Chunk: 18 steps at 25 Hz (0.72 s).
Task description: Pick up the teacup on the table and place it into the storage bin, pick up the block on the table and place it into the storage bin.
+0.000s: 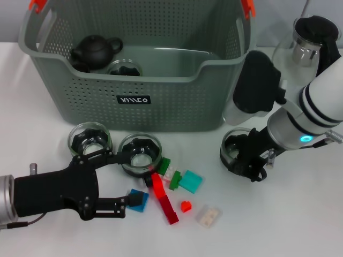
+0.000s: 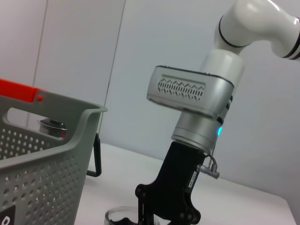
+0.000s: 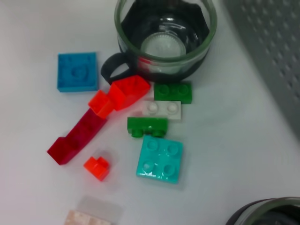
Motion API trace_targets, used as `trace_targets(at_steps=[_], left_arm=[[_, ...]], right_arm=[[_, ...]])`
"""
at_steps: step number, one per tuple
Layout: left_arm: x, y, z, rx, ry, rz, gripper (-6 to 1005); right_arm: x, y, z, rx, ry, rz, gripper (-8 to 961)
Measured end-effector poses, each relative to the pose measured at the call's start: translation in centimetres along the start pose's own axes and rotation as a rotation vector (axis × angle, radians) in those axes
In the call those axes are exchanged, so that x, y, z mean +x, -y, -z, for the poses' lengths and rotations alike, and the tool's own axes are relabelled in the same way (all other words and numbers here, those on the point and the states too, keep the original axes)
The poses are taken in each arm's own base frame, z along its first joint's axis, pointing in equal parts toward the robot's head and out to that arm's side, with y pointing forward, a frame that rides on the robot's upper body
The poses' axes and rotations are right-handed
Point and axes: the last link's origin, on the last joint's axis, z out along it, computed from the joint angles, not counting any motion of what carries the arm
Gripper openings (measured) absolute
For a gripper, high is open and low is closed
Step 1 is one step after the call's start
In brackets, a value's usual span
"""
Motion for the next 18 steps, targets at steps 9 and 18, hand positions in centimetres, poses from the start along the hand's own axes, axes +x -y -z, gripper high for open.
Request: trace_targets(at_steps=[9,18], left_arm=[[0.0,0.0,0.0,0.001,0.000,0.001,948],[0.0,-0.1,0.2,0.001,-0.003,0.000,948]], right_arm=[[-0.1,-0.3,2.5,-0.025,0.024,-0.005,55],[0.3,-1.0,5.2,-0.084,0.021,-0.018,56]])
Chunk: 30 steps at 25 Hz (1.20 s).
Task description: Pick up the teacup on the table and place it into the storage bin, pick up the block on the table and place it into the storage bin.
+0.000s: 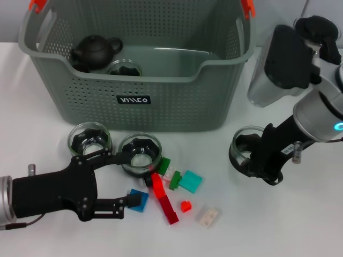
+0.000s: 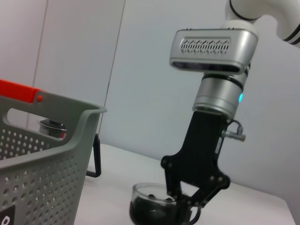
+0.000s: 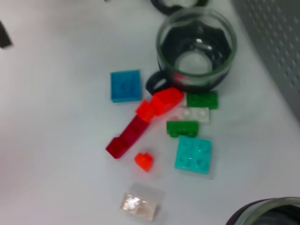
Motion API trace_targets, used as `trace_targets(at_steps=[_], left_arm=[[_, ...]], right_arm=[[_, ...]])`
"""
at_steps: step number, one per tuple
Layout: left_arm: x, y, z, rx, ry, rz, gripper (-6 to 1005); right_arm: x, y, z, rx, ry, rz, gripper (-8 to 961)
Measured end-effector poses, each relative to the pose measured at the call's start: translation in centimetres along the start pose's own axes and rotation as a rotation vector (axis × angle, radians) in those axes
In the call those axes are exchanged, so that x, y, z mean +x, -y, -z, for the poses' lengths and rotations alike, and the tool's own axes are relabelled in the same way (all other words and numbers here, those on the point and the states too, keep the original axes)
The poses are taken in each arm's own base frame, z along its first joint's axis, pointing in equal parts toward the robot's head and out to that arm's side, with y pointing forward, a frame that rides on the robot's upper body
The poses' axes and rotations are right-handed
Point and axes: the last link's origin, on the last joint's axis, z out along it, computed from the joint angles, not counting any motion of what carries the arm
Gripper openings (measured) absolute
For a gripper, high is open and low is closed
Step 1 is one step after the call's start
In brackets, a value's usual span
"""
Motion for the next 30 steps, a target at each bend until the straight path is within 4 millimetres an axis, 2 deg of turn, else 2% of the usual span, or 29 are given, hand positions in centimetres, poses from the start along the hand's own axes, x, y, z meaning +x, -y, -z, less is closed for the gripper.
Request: trace_targets(at_steps=[6,14,17,24,26,28,30], left_arm=[[0.0,0.0,-0.1,-0.001,0.002,0.000,948],[0.0,0.0,-0.1,-0.007,0.000,-0.001,948],[0.1,0.0,-0.1,-0.009,-0.001,-0.002,948],[0.2,-0.1,-0.2,-0.015,-0.002,-0.004,948],[0.1,-0.1,-0.1,-0.014,-0.002,-0.004,948],[0.1,-0.1,-0.1,-0.014,-0.001,-0.003,948],[0.1,-0.1,-0.1,-0.016,-0.001,-0.004,948]], right_arm=[[-1.0,-0.7,2.4,-0.013,0.058,0.024,56],[-4.9,-2.8,7.1,-0.063,0.260,0.154,55],[-6.2,-2.7,9.0,-0.042,0.344,0.180,55],[-8.2,0.0,11.9,0.103,0.545,0.125,55],[-8.9,1.2,12.3,0.139,0.587,0.086,55],[-9.1,1.6,12.3,0.147,0.593,0.074,56],[-9.8,2.9,11.8,0.195,0.597,0.035,57]])
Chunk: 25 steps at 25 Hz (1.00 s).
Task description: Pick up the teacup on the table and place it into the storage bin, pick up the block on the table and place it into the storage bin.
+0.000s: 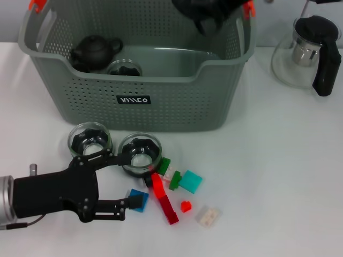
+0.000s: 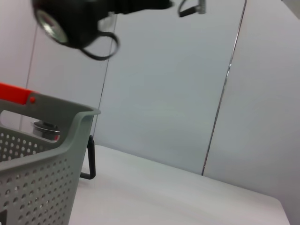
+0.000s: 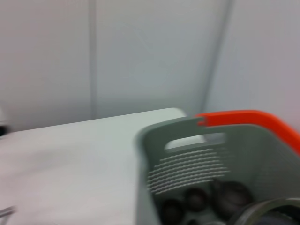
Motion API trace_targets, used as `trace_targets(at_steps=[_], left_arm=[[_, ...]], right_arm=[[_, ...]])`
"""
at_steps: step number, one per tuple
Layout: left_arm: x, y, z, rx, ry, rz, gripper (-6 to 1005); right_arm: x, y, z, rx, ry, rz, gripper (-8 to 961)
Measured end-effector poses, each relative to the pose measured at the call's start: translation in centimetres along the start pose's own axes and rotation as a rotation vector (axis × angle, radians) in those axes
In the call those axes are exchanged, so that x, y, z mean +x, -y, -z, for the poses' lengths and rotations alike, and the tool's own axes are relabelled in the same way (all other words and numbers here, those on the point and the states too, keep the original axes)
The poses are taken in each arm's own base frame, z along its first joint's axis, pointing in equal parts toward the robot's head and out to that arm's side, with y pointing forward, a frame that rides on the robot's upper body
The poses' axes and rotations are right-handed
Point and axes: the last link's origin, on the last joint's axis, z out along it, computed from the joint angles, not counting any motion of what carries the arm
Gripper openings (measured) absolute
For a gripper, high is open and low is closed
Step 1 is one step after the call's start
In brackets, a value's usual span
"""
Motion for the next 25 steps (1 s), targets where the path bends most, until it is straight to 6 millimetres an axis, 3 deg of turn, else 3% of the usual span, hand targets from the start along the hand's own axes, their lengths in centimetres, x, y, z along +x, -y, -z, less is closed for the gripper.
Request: trace_targets(at_steps=[10,17,25], left_arm=[[0.1,-0.1,-0.1,-0.011,-0.002,-0.002,948],[0.0,-0.1,-0.1,-0.014,0.001,0.003,948],[-0.1,-0.3,-0.1,-0.020,0.006,0.014,948]], right_arm=[[1.4,3.2,-5.4,0.152,-0.048,-0.046,57],[2.5,4.4,-8.1,0.201,-0.072,-0.076,64],[4.8,4.1,-11.2,0.242,-0.132,-0.046,73]])
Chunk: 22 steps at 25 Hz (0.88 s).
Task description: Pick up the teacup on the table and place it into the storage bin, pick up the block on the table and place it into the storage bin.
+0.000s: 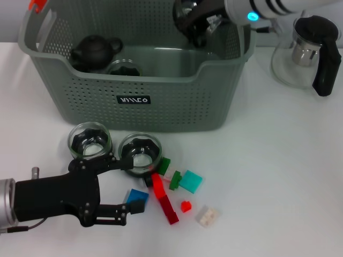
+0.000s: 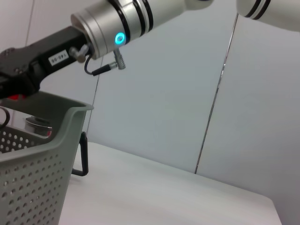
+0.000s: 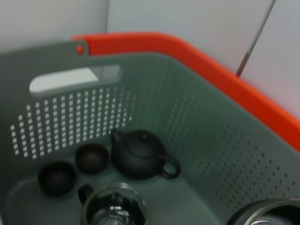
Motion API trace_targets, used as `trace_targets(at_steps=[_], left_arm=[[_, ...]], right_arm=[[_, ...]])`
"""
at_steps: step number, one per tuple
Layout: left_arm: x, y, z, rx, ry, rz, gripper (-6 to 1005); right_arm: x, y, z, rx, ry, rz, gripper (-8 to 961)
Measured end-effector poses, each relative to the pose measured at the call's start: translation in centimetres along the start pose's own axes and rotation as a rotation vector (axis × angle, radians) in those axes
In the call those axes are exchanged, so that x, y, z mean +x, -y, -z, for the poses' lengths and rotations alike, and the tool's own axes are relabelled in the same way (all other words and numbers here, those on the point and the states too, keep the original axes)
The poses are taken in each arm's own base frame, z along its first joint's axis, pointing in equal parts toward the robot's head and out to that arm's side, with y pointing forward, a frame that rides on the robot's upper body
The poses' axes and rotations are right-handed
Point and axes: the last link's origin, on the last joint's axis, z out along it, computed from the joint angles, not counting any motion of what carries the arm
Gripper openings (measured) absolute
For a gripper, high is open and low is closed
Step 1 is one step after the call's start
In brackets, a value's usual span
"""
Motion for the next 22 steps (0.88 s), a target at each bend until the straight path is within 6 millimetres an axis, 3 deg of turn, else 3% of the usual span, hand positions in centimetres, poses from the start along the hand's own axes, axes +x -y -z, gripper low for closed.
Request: trace_targets(at_steps=[22], left_arm=[[-0.5,-0.3,0.1,0.009,0.009,0.015,948]], right_arm=[[2.5,-0.6,-1.4,0.001,-0.069,0.011,96]])
